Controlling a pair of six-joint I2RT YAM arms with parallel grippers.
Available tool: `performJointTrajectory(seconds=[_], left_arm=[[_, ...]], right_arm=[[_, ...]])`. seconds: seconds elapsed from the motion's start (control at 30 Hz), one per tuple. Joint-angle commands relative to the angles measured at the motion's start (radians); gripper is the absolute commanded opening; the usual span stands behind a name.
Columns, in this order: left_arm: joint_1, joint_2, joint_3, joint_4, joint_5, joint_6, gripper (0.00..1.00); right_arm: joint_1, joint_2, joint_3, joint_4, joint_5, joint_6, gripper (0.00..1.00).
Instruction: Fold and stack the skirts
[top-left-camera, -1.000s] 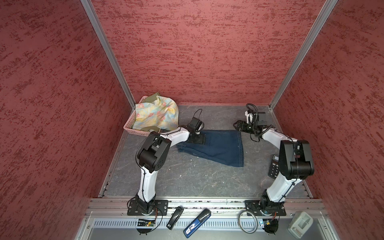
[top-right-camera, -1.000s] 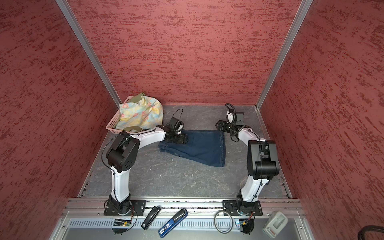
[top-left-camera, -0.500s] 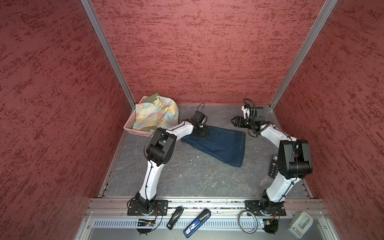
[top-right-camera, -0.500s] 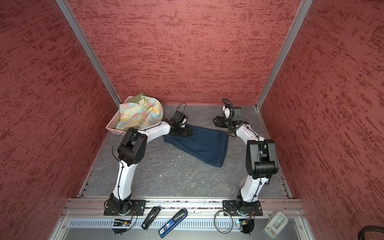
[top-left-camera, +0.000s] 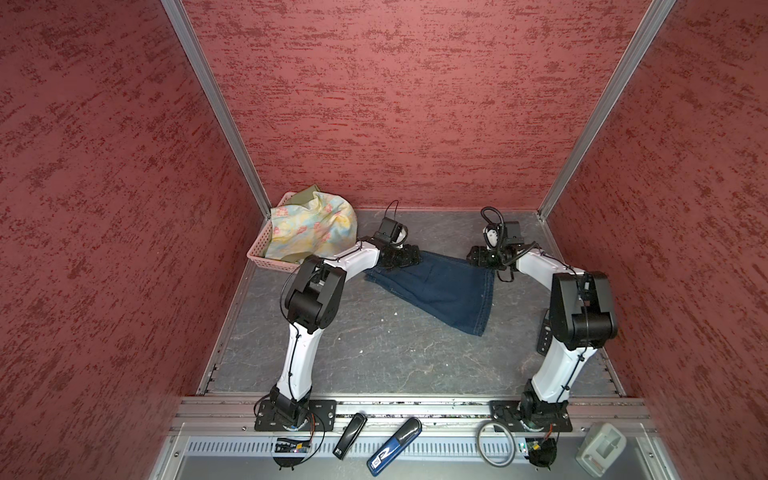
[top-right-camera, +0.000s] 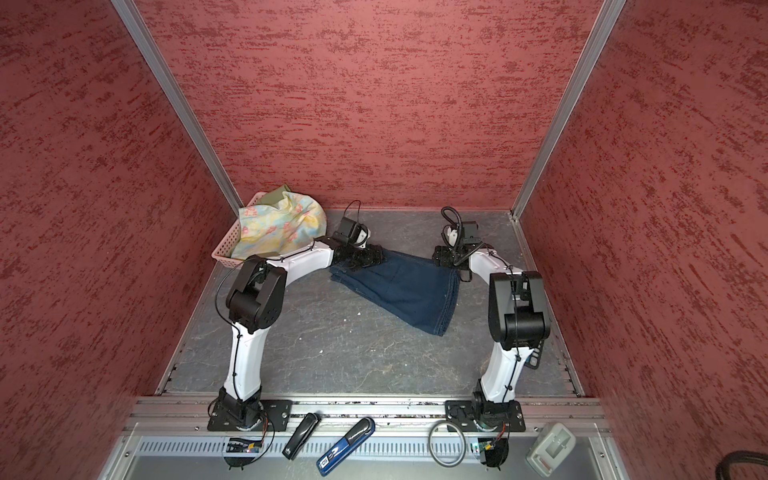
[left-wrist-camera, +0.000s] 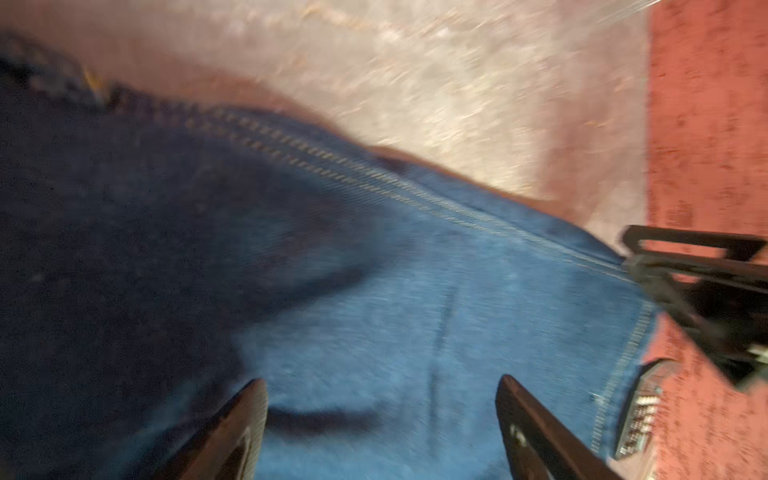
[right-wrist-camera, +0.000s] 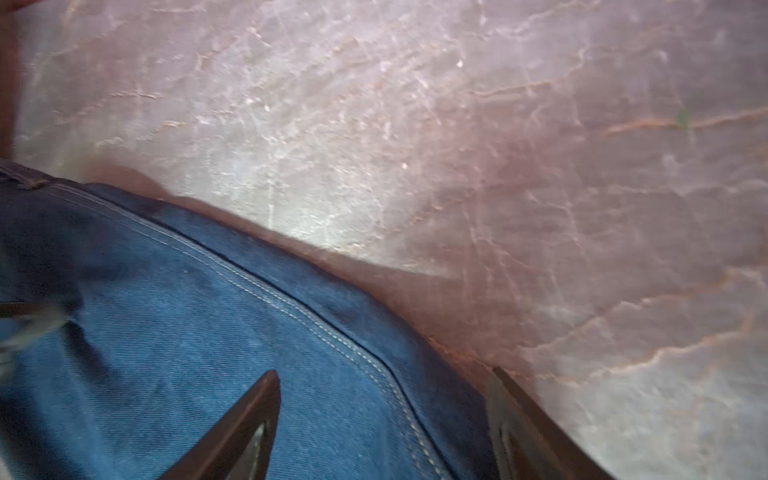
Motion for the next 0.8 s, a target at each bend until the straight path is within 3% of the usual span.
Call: performJointTrajectory(seconds=[0.0, 0.27, 0.6, 0.77], left_arm=[[-0.006, -0.053, 0.013, -0.032, -0.012, 0.045, 0.88], [-0.044, -0.091, -0.033, -0.096, -0.134, 0.166, 0.88], [-0.058, -0.016, -0.024, -0.164, -0.24, 0.282, 0.87], [-0.068, 0.02, -0.018, -0.196, -0.294, 0.296, 0.87]], right_arm=[[0.005, -0.027, -0.021, -0.031, 0.071, -0.017, 0.78], [0.002, -0.064, -0.084, -0.024, 0.172, -0.011, 0.79], [-0.061, -0.125, -0.22, 0.168, 0.014, -0.032, 0.94], [-0.083, -0.112, -0.257, 0.239, -0.06, -0.067, 0.94]])
